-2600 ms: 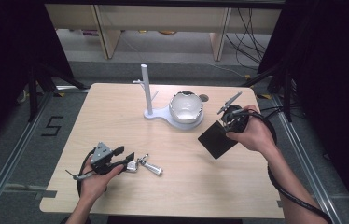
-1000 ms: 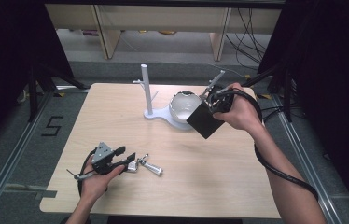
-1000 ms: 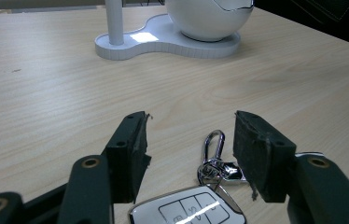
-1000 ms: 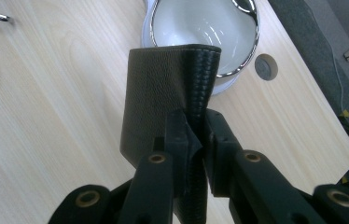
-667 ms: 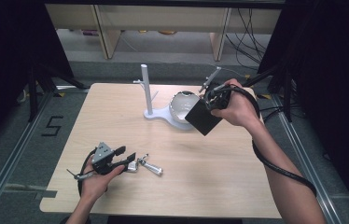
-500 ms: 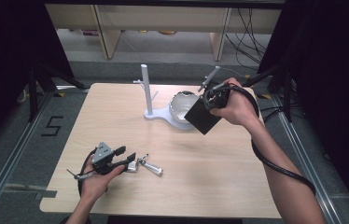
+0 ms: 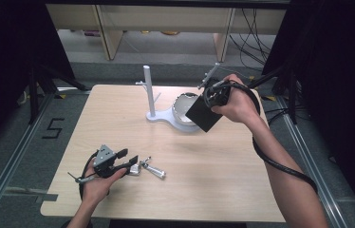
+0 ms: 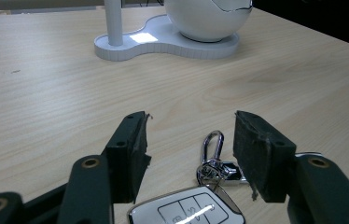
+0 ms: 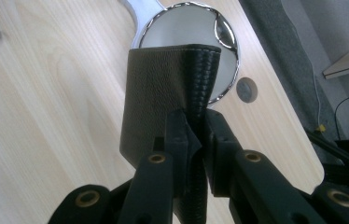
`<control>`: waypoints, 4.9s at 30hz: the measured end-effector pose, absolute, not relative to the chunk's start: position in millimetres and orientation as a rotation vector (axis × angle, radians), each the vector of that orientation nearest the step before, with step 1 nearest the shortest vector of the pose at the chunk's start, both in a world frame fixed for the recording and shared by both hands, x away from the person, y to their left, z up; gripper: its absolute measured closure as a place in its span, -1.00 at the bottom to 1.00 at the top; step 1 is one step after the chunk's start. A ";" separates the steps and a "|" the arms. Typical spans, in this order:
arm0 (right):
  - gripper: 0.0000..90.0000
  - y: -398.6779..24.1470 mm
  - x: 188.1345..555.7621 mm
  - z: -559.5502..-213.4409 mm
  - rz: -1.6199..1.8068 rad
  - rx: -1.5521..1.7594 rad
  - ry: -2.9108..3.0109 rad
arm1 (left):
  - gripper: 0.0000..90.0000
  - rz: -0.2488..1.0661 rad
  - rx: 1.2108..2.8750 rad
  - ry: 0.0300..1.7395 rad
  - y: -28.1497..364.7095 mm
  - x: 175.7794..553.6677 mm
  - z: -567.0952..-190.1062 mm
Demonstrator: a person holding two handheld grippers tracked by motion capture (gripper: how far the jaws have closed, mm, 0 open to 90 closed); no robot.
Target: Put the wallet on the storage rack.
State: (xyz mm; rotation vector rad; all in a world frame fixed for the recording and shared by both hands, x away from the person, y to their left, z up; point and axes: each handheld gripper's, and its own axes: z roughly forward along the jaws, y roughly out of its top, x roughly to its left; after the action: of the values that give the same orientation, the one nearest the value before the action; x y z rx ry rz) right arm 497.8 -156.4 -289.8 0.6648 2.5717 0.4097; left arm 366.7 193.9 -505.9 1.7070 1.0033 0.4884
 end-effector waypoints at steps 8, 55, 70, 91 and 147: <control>0.82 -152.4 504.4 -283.8 0.419 0.641 2.556 | -0.02 0.483 1.704 0.998 193.2 367.1 -506.3; 0.82 -124.6 553.5 -303.1 0.355 0.580 2.516 | -0.02 0.481 1.701 0.996 193.4 367.1 -506.8; 0.82 -118.0 569.9 -316.6 0.319 0.518 2.509 | -0.02 0.484 1.700 0.996 194.6 367.5 -506.7; 0.78 -112.0 584.2 -351.0 0.316 0.556 2.580 | -0.02 0.478 1.705 1.002 193.9 367.3 -507.3; 1.00 -160.1 589.8 -359.3 0.618 0.906 2.406 | -0.02 0.469 1.708 0.991 192.2 367.4 -508.7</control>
State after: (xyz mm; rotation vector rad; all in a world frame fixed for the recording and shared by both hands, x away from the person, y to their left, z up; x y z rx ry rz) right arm 589.8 -160.1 -359.3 0.9063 2.4064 0.6183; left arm 367.4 192.2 -508.7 1.7083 0.9907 0.4691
